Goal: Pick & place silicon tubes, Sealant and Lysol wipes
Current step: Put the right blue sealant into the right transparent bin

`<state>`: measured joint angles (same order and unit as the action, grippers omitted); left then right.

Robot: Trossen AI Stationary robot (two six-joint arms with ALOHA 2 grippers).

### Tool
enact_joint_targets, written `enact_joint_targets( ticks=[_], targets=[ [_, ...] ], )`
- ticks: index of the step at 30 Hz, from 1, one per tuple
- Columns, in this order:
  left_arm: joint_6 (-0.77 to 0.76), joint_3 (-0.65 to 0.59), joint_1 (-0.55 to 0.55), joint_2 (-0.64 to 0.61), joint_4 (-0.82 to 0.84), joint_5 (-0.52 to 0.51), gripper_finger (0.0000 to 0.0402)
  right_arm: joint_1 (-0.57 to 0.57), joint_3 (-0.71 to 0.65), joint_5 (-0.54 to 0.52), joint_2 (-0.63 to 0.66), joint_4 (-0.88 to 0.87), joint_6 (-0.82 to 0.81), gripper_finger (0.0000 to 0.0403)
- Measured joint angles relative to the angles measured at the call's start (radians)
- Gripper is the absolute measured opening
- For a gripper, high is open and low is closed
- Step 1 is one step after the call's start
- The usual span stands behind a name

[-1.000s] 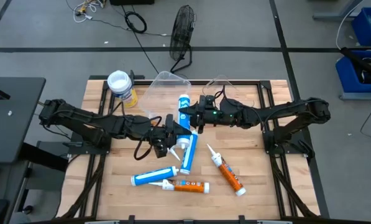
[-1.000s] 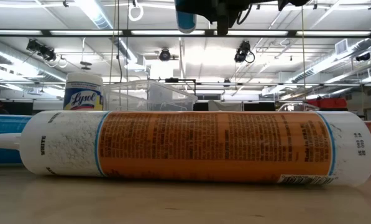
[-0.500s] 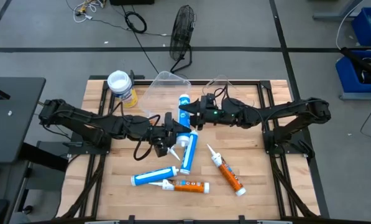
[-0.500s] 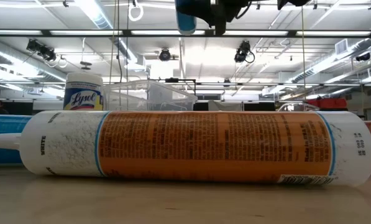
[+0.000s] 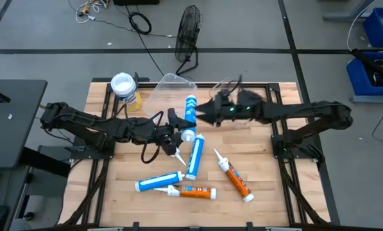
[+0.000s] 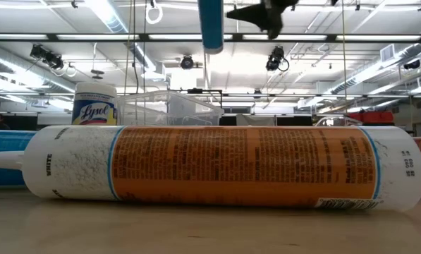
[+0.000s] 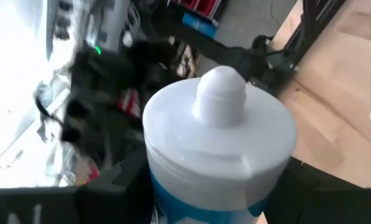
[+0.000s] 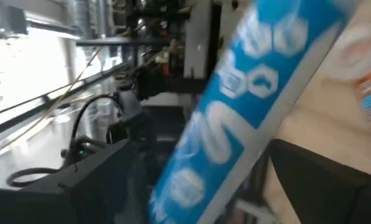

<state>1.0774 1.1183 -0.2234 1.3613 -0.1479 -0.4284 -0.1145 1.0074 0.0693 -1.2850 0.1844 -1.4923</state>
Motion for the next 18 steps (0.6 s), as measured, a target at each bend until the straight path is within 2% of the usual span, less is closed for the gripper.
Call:
enact_joint_targets(
  ticks=[5, 9, 12, 18],
  targets=[
    [-0.144, 0.002, 0.002, -0.006, -0.008, -0.017, 0.022, -0.037, 0.002, -0.054, 0.145, -0.2, 0.086, 0.0386],
    [-0.34, 0.002, 0.003, -0.012, -0.014, -0.021, 0.022, -0.042, 0.001, -0.126, 0.27, -0.294, 0.239, 0.0386],
    [-0.598, 0.029, 0.009, -0.012, -0.008, -0.018, 0.022, -0.028, 0.001, -0.137, 0.341, -0.313, 0.426, 0.0386],
    [-1.105, 0.109, 0.077, -0.016, -0.023, 0.135, 0.022, 0.057, 0.001, -0.138, 0.393, -0.313, 0.694, 0.0386]
  ],
)
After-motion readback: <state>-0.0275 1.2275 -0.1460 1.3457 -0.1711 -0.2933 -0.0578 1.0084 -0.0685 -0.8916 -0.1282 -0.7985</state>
